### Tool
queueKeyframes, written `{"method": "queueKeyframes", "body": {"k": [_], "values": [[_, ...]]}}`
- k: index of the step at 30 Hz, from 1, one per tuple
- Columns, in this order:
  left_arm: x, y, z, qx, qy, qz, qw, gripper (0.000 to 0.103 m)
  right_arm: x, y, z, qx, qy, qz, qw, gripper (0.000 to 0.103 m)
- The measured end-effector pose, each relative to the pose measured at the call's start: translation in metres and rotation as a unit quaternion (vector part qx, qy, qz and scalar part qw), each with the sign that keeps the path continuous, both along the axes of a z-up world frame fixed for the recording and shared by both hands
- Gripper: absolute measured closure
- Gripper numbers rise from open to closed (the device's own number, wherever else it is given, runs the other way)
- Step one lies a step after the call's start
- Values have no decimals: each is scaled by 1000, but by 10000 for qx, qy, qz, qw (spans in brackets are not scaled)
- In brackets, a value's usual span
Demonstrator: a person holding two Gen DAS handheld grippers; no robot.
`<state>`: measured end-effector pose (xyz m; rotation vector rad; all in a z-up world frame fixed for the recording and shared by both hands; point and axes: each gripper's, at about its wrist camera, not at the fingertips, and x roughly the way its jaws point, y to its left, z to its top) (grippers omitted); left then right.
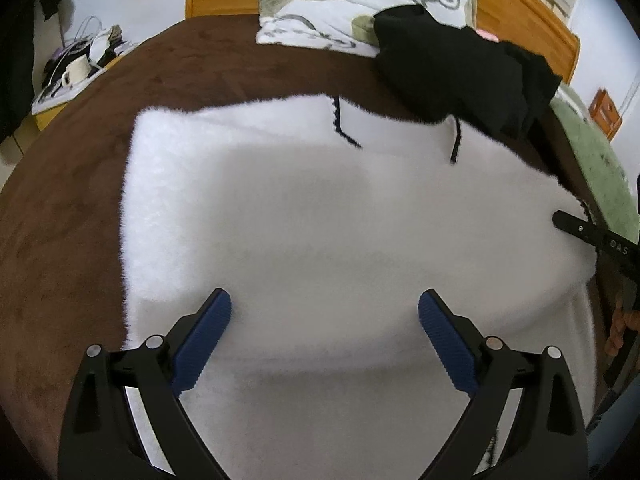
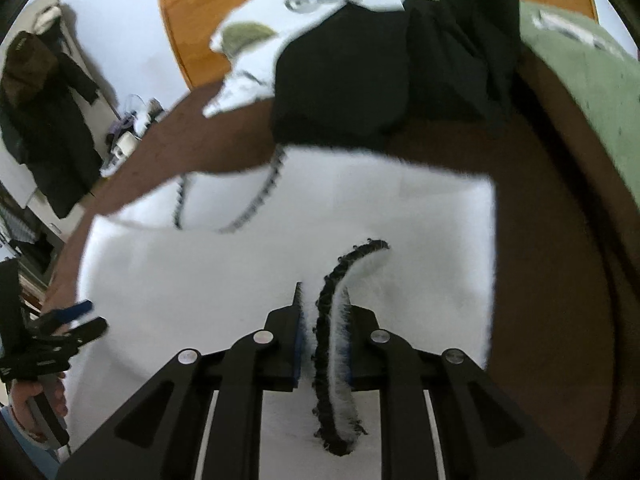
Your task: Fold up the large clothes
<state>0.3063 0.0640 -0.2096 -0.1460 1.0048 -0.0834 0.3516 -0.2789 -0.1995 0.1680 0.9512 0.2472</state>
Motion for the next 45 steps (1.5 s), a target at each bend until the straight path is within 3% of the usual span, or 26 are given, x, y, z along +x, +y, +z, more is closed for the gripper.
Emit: {"method": "queueKeyframes", "body": {"k": [2,5,19,21,22,23,24,35,37,41,45], "values": [[0,-3,-6,150,-16,-75,9999,7,0,-1,-18,-280,131,-106,9995,71],[1,-7,-13,316,-54,-147,9994,7,-1,-5,-31,-212,94,-116,9997,69],[1,-8,-16,294,-149,-116,9994,7,-3,2,-26,-471,42,-120,9988,64],[1,-8,-16,301,-141,-106,9994,7,-4,6,-23,-695,-4,-107,9975,54],[1,-8,-16,301,-138,-108,9994,7,-6,9,-21,-936,-51,-133,9955,45],[0,-8,-15,299,-137,-101,9994,7,-8,11,-20,-1257,-94,-212,9918,28],[0,-8,-15,282,-135,-98,9995,7,-11,12,-19,-1623,-205,-305,9861,24],[-17,-3,2,496,-80,-359,9981,7,-33,-15,-6,-1732,-259,-619,9826,24],[-24,1,9,590,-103,-343,9976,7,-40,-14,5,-1584,-361,-598,9849,24],[-44,17,28,263,-72,-230,9994,7,-58,-12,32,-1348,-564,-552,9877,24],[-68,28,53,328,-163,-137,9992,7,-79,-7,59,-1066,-640,-432,9913,24]]}}
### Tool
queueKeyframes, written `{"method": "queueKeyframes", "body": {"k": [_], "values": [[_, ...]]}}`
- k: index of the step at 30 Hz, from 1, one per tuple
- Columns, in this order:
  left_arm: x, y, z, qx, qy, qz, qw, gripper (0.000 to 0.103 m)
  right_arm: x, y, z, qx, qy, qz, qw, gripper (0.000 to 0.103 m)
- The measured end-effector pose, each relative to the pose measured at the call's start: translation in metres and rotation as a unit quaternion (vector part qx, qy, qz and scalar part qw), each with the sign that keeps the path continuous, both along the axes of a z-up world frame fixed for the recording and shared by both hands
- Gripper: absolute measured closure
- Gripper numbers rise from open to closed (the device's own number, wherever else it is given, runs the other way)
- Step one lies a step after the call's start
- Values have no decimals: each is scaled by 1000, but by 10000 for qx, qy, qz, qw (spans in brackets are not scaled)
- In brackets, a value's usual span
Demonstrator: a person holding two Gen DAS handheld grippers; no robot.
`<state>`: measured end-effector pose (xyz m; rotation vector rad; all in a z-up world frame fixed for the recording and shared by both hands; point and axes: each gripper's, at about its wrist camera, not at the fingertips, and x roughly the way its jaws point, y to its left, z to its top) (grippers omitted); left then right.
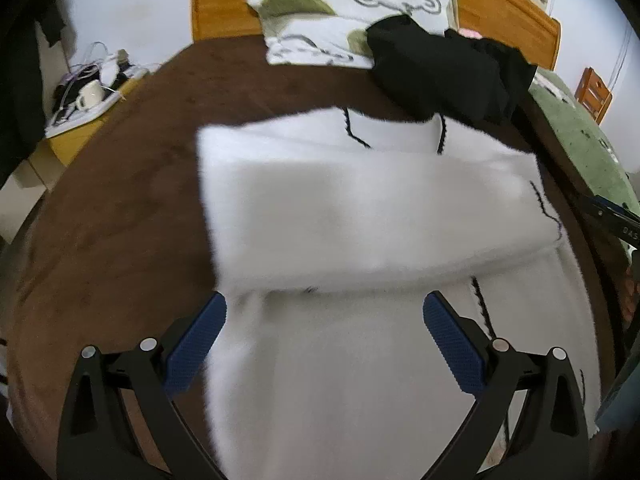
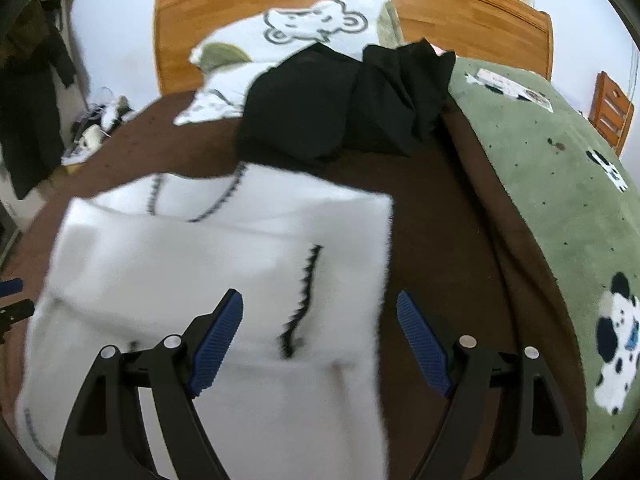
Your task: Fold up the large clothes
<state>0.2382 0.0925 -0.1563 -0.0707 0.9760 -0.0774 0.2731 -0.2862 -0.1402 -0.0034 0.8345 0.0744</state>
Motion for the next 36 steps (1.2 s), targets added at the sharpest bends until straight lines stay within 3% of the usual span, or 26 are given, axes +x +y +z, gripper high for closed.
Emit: {"method": "queueKeyframes", "body": {"k": [6,12,21,25,36], "values": [[-50,17,31,9,-102,183,9998,7,-61,13,40,208,-155,321,9991,18],[-113,31,37,-178,-58,216,9996,7,-131,8,36,319,143,432,9985,18],[-189,45,-7,-499,390,405,9972,7,-216,-25,-11,695,813,-148,9942,18],[-213,39,-31,-385,568,265,9973,7,-250,-44,-35,868,1043,-460,9897,18],[-248,36,-75,-641,920,344,9931,8,-282,-61,-78,1193,1466,-698,9795,18]]}}
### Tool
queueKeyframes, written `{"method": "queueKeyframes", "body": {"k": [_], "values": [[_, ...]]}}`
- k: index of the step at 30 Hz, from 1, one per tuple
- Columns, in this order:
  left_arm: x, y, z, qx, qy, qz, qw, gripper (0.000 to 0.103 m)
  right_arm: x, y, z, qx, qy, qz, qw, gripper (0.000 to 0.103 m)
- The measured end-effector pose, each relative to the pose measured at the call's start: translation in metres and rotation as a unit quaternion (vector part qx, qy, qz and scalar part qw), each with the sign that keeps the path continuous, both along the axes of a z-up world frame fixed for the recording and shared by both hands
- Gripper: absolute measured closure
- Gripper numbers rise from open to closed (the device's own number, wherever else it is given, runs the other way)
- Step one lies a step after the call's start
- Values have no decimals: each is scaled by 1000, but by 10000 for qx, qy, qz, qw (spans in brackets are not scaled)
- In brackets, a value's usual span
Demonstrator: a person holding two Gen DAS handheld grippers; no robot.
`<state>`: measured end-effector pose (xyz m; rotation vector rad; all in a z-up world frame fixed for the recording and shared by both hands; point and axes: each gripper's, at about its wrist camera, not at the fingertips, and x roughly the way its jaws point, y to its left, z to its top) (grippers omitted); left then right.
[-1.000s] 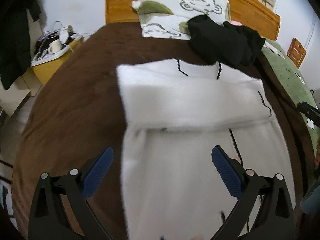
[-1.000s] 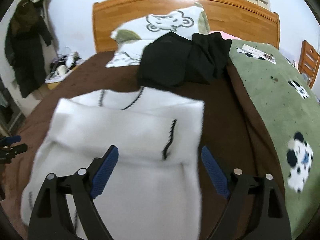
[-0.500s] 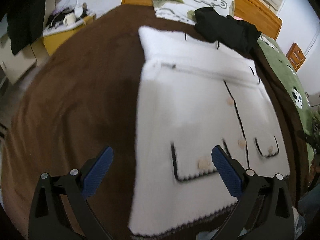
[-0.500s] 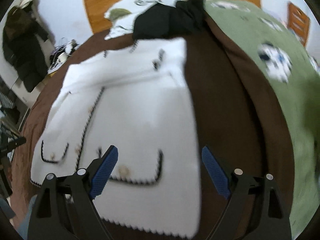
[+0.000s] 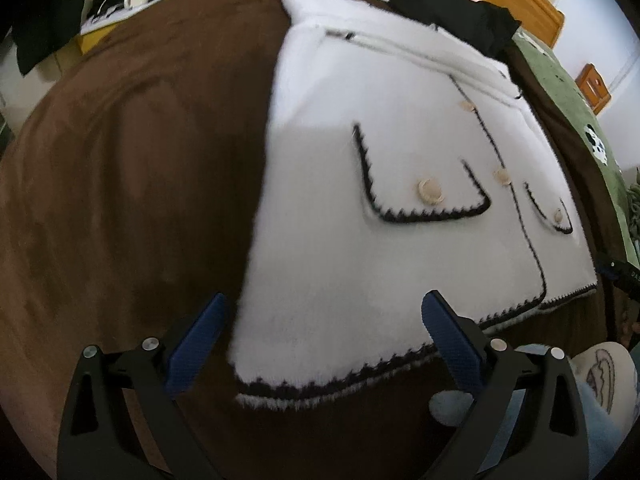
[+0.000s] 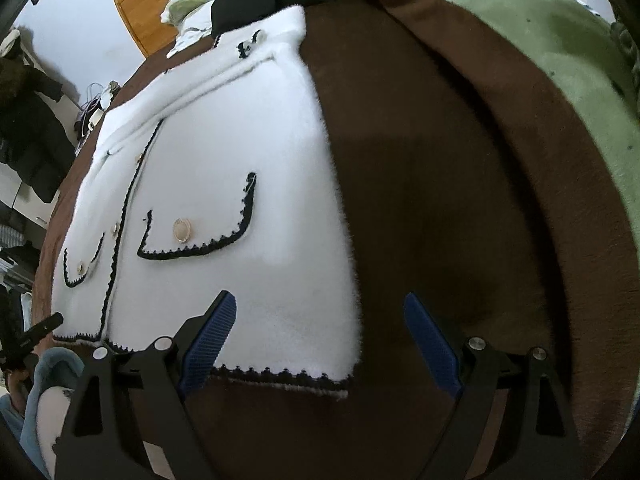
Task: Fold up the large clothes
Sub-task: 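Move both tools to the black-trimmed hem of the cardigan, then grasp the hem with the left tool while the right tool grasps it too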
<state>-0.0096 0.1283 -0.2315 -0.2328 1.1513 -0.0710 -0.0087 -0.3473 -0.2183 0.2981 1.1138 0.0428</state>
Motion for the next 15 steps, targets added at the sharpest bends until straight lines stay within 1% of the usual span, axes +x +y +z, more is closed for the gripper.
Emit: {"method": "queueKeyframes", "body": {"k": [3,6,8,9,10,11,12,13,14,15], "values": [[-1,3,-8,-147,42,137,9998,8,6,2,-13,71,128,-26,9999,18],[0,4,-10,-264,14,181,9995,7,8,4,-17,88,76,-138,9998,17],[0,6,-9,-536,-21,232,9983,7,6,2,-16,240,-1,-272,9993,17],[0,8,-9,-686,-37,262,9973,7,5,1,-16,308,-19,-305,9991,19],[1,9,-9,-844,-54,302,9960,10,5,-1,-15,382,-30,-337,9987,21],[1,10,-8,-962,-56,330,9948,13,5,-1,-15,441,-35,-330,9985,26],[2,10,-7,-1042,-50,334,9940,14,5,-1,-14,478,-29,-314,9984,30],[2,10,-7,-1082,-44,327,9936,18,5,0,-14,490,-26,-294,9984,35],[4,8,-6,-1125,-31,318,9931,21,5,1,-14,489,-20,-274,9984,42],[4,7,-6,-1174,-22,305,9926,23,5,2,-14,492,3,-252,9985,44]]}}
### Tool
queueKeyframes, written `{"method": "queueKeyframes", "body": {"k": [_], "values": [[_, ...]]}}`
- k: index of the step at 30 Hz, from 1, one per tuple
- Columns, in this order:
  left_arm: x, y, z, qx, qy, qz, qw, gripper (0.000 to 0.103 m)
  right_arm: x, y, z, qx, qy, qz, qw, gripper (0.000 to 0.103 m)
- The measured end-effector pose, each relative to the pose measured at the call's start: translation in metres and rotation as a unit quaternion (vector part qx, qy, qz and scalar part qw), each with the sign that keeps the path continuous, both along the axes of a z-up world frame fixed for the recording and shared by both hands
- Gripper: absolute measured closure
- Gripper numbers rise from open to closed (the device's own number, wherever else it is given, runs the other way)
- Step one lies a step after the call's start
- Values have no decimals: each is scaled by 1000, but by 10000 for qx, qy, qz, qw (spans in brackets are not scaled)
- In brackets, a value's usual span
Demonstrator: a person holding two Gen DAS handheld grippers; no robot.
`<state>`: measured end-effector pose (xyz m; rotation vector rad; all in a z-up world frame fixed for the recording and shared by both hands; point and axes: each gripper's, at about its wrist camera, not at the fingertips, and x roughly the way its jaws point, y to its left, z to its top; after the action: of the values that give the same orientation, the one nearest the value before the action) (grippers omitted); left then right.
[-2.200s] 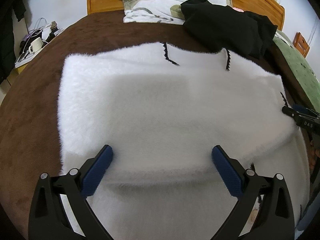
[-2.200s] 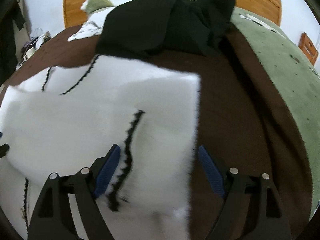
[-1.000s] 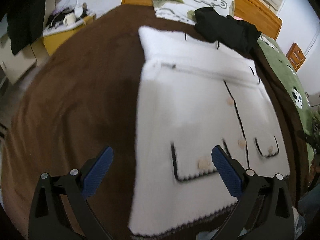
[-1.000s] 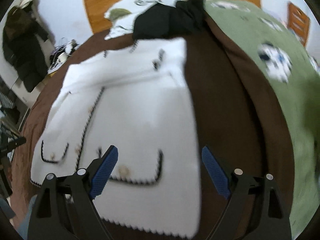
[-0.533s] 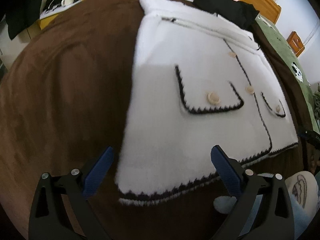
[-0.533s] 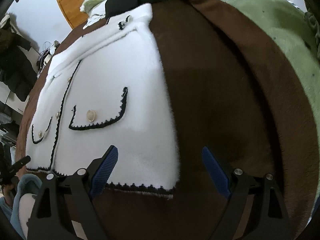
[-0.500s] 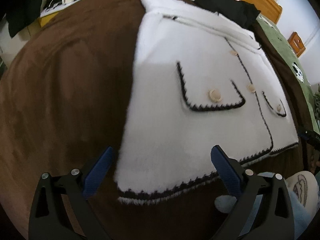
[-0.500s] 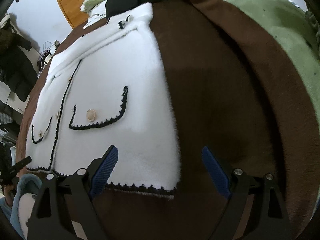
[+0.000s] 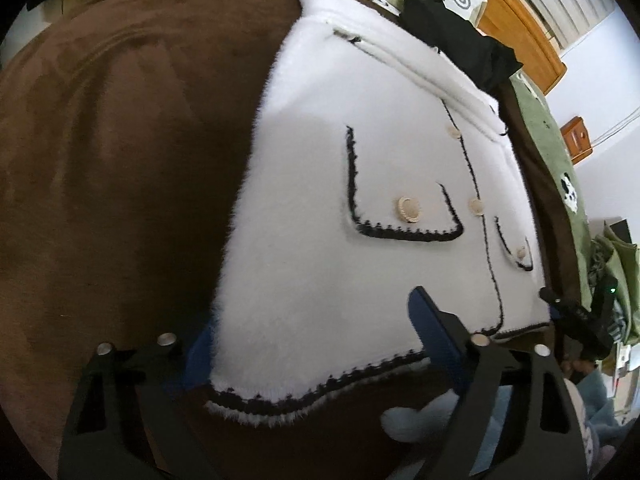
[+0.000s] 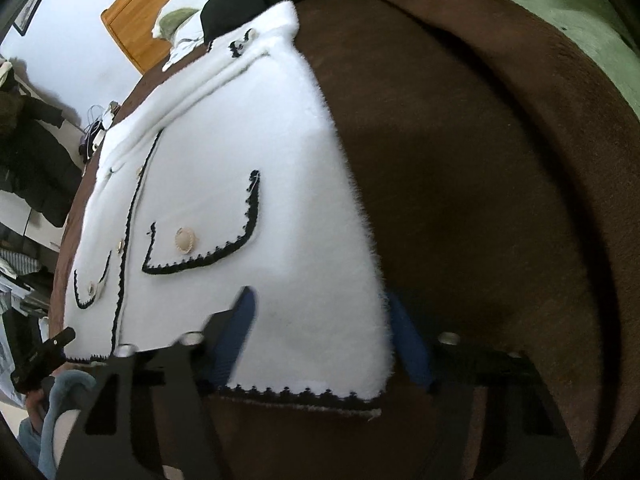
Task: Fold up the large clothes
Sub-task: 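Grasp the hem with the left tool while the right tool grasps it too, then lift the held hem with both tools and fold it toward the collar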
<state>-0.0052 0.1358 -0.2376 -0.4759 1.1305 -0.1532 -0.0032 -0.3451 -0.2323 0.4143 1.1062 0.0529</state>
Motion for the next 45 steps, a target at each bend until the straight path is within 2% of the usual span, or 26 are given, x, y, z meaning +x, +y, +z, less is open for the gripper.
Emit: {"method": "queueKeyframes", "body": {"k": [2,4,5,6,8,10,18,28,34,40,45], "values": [[2,-3,0,-113,35,-32,9999,30,1,1,0,-48,34,28,10000,49],[3,-5,-2,-204,64,-38,9998,38,2,3,0,-84,43,39,9999,63],[4,-5,-2,-253,72,-22,9997,45,2,3,1,-65,16,64,10000,85],[5,-5,-3,-304,87,7,9995,51,2,3,1,-17,3,93,10000,88],[5,-1,-7,-513,132,119,9985,76,3,5,2,-41,11,135,9999,89],[4,4,-10,-717,119,277,9970,81,4,6,3,-67,22,151,9999,90],[0,1,2,-424,-129,241,9987,84,-5,14,26,-403,-263,172,9987,93],[-1,1,62,-225,-919,59,9955,85,-11,20,71,-496,-854,182,9949,94],[10,6,95,-207,-1373,193,9901,85,-1,14,102,-488,-1249,82,9909,94],[17,8,120,-154,-1618,343,9861,85,10,9,124,-561,-1356,65,9892,94],[1,-1,135,92,-1705,79,9853,86,-5,17,132,-671,-1384,215,9879,94]]}}
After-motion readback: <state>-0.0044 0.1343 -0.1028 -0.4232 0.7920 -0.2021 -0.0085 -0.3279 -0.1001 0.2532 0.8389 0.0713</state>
